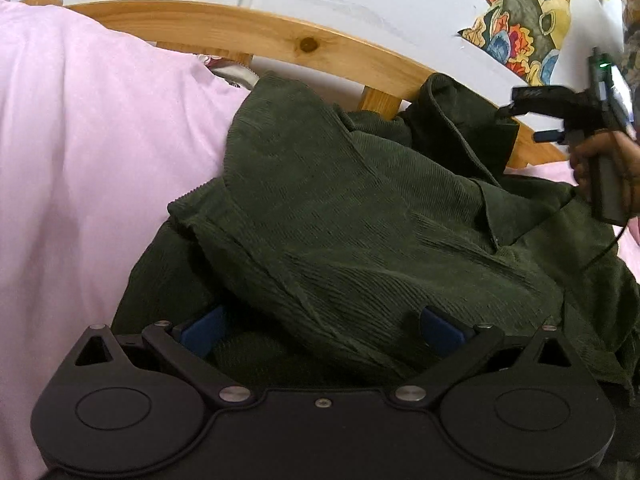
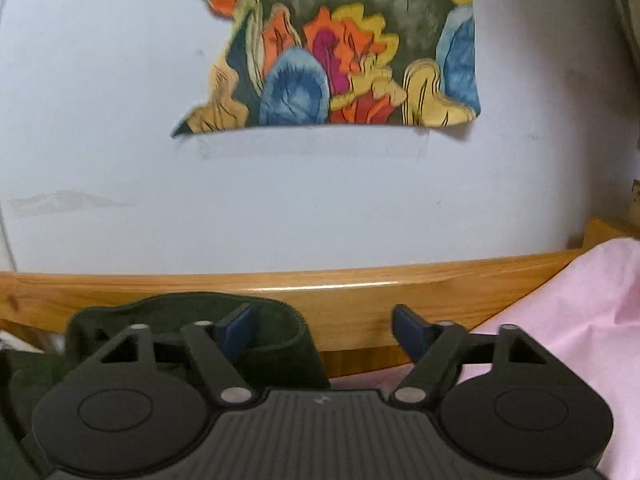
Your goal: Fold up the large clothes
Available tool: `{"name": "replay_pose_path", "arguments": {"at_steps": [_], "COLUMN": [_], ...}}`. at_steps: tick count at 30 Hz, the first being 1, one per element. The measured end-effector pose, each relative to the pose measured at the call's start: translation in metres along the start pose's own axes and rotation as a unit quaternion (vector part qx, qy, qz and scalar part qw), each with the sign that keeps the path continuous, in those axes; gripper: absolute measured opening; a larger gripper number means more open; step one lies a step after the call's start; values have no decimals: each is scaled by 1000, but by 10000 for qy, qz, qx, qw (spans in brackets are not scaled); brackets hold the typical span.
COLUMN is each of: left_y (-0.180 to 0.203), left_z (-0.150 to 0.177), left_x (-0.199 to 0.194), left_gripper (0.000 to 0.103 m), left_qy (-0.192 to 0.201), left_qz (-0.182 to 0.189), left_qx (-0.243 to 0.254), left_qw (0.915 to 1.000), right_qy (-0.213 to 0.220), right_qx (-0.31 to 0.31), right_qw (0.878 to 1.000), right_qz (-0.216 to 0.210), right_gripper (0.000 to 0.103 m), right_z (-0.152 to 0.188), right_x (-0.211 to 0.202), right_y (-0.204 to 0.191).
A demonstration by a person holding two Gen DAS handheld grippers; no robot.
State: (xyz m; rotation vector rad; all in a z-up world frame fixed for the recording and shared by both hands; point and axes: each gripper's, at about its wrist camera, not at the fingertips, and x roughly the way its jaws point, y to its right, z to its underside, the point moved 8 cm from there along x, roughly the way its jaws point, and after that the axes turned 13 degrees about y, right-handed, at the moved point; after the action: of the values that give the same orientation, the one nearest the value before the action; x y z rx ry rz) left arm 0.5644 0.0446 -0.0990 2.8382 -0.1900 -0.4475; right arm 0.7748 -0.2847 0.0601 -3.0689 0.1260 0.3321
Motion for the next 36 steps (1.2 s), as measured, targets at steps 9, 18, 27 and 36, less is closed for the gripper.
{"name": "replay_pose_path", "arguments": {"at_steps": [9, 18, 27, 36], "left_y": [1, -7, -17, -4], "left_z": [-7, -38, -52, -49], "left_x": [-4, -34, -95, -123], "left_gripper": [102, 102, 102, 102], "left_qy": [-71, 162, 593, 755], "left_qz": [-18, -239, -351, -55], "left_qx": [116, -201, -227, 200], "left_qw": [9999, 9994, 9974, 9969], "right_qy": [361, 1128, 1206, 168], "right_qx": [-278, -1275, -1733, -1283], "right_qw": [9979, 9719, 9546, 9784], "right_qz": [-464, -1624, -2104, -1613], "right_gripper": [8, 6, 6, 6], "right_z": [16, 27, 85, 180], "right_x": [-34, -191, -324, -337], "right_y": [-19, -60, -64, -42]}}
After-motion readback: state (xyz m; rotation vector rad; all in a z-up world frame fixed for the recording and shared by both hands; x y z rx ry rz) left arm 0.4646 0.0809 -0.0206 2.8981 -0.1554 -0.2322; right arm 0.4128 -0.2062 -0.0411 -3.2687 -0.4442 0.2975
